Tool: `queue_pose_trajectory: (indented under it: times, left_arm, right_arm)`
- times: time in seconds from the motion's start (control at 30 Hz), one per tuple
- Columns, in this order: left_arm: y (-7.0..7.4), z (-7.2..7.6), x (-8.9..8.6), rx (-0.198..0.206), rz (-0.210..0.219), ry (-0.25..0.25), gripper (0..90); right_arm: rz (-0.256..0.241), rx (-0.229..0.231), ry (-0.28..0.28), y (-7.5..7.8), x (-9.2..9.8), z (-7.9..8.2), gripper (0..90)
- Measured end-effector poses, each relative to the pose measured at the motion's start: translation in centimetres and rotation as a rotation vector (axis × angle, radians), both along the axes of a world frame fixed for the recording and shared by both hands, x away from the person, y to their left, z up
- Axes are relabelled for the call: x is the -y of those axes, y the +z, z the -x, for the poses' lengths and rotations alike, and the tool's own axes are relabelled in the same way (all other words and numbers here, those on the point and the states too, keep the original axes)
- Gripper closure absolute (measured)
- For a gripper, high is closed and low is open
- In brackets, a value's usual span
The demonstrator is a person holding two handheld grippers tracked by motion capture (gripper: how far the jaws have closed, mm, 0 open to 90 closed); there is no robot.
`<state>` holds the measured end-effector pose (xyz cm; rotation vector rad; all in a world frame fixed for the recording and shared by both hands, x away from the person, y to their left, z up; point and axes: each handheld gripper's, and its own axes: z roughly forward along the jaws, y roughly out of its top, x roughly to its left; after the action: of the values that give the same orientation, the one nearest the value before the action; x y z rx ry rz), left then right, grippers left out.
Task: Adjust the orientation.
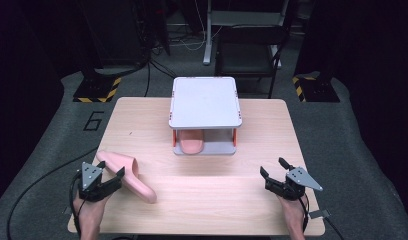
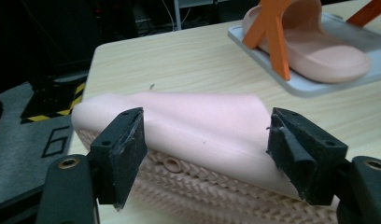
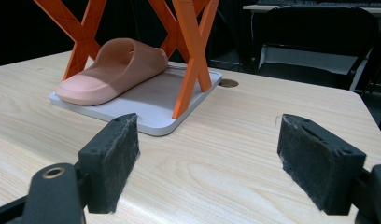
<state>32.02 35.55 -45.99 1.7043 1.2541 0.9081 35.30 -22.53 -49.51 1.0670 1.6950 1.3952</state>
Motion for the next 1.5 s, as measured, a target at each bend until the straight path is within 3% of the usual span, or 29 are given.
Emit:
queue_pose_trajectory:
  times: [0.07,0.27,0.47,0.5,0.57,0.63,0.67,0.7,0.83,0.9,1.0,1.03,1.1,1.17,1.23,1.27,1.43,1.5]
  left_arm:
    - [-0.2,1.1,-1.3,-0.014,0.0,0.019,29.6]
    - [-1.0,2.6,-3.1,-0.007,0.035,0.047,30.2]
    - [-2.8,3.7,-4.7,-0.054,-0.024,0.1,34.3]
    - [-3.2,3.8,-5.1,-0.052,-0.012,0.116,35.8]
    - [-3.9,3.8,-5.9,-0.056,0.053,0.137,35.8]
    - [-4.7,3.0,-6.2,-0.076,0.093,0.14,35.8]
    - [-4.7,3.0,-6.2,-0.076,0.093,0.14,35.8]
    - [-5.2,2.3,-6.0,-0.105,0.087,0.125,35.8]
    - [-5.3,1.0,-4.8,-0.114,0.107,0.1,35.0]
    - [-4.9,0.0,-3.6,-0.109,0.087,0.092,34.5]
    - [-4.3,-1.9,-2.0,-0.137,0.075,0.064,33.8]
    - [-4.3,-2.7,-1.6,-0.136,0.051,0.056,33.7]
    - [-4.2,-4.0,-0.6,-0.147,0.051,0.072,33.6]
    - [-4.1,-4.4,-0.5,-0.156,0.042,0.072,33.5]
    - [-4.1,-5.2,-0.2,-0.162,0.051,0.08,33.5]
    - [-4.2,-5.9,0.1,-0.157,0.076,0.09,33.7]
    - [-4.3,-6.5,0.3,-0.161,0.04,0.072,33.1]
    - [-4.3,-6.1,0.0,-0.136,0.049,0.084,32.0]
  right_arm:
    - [-0.001,-0.002,0.002,0.0,0.0,0.0,20.2]
    - [0.009,0.0,0.008,0.0,-0.2,0.0,20.3]
    - [0.006,0.004,0.007,0.0,-0.2,0.1,20.4]
    - [0.007,0.0,0.007,0.1,-0.2,0.1,20.4]
    - [0.013,-0.002,0.01,0.0,-0.1,0.0,20.4]
    - [0.003,-0.001,0.009,0.0,-0.3,0.0,20.5]
    - [0.003,-0.001,0.009,0.0,-0.3,0.0,20.5]
    - [0.02,-0.002,0.017,0.0,-0.3,0.0,20.5]
    - [0.016,-0.002,0.013,0.0,-0.3,0.0,20.6]
    - [0.018,-0.007,0.01,0.0,-0.3,0.0,20.6]
    - [0.018,-0.007,0.01,0.0,-0.3,0.1,20.6]
    - [0.01,0.0,0.005,0.0,-0.3,0.1,20.6]
    - [0.008,0.005,0.006,0.1,-0.1,0.1,20.6]
    - [0.014,0.007,0.005,0.1,0.0,0.1,20.6]
    - [0.004,0.0,0.002,0.1,0.1,0.1,20.6]
    - [0.005,0.004,0.004,0.0,0.1,0.1,20.6]
    - [0.011,0.009,0.006,0.1,0.0,0.1,20.7]
    - [0.009,0.011,0.008,0.1,0.0,0.1,20.6]
